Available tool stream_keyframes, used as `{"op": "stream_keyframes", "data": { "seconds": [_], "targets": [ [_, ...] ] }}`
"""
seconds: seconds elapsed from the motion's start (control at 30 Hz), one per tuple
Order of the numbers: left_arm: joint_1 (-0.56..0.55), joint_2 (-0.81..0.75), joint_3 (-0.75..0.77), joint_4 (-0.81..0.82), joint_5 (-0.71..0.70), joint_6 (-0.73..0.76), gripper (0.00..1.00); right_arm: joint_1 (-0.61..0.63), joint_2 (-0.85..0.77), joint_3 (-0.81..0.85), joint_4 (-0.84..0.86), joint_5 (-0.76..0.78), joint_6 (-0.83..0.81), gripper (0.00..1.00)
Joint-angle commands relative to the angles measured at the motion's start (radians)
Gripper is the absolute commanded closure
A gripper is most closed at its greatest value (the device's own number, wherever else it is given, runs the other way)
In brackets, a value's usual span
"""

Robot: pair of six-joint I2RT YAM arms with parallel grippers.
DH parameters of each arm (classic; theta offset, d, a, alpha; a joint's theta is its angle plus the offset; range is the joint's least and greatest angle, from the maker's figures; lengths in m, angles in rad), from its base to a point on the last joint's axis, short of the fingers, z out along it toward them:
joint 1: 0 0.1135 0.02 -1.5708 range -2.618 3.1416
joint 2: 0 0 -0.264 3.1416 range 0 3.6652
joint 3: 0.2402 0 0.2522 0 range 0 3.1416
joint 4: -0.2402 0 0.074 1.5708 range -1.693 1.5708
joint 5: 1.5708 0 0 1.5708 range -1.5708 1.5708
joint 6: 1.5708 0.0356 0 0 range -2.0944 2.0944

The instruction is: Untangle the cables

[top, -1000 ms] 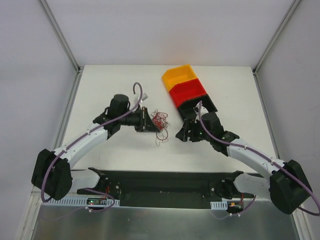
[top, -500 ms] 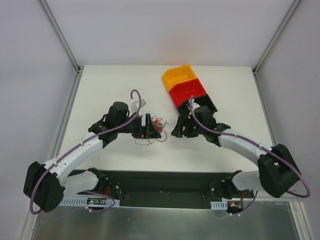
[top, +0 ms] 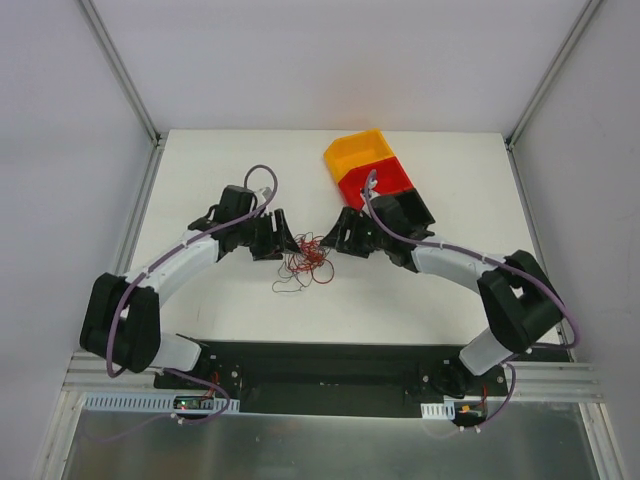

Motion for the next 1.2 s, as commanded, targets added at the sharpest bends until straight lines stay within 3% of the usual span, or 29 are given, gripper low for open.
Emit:
{"op": "stream_keyframes", "data": {
  "seconds": [0.0,0.27,0.47,0.6,0.8,0.97,1.17],
  "targets": [
    [-0.010,0.069,-0.022,0.093,0.099,-0.040,0.46,0.047,0.073,0.093,0.099,-0.027,0.092,0.35],
    [-0.013,0.145,-0.036,0.136,0.088,-0.016,0.99,0.116,0.116,0.091,0.076,0.002,-0.008,0.34],
    [-0.033,-0.065,-0.087,0.137,0.116,0.018,1.00,0.162,0.073,0.113,-0.039,0.147,-0.156,0.25],
    [-0.047,-0.186,-0.108,0.137,0.198,0.015,1.00,0.199,0.124,0.200,-0.093,0.203,-0.166,0.22],
    [-0.117,-0.280,-0.079,0.150,0.267,0.006,1.00,0.248,0.243,0.291,0.026,0.195,-0.074,0.21],
    [-0.128,-0.381,0.049,0.151,0.311,-0.003,1.00,0.251,0.329,0.280,0.030,0.269,0.017,0.25],
    [-0.128,-0.383,0.409,0.084,0.298,0.043,1.00,0.240,0.279,0.185,0.013,0.380,-0.025,0.35]
  ]
}}
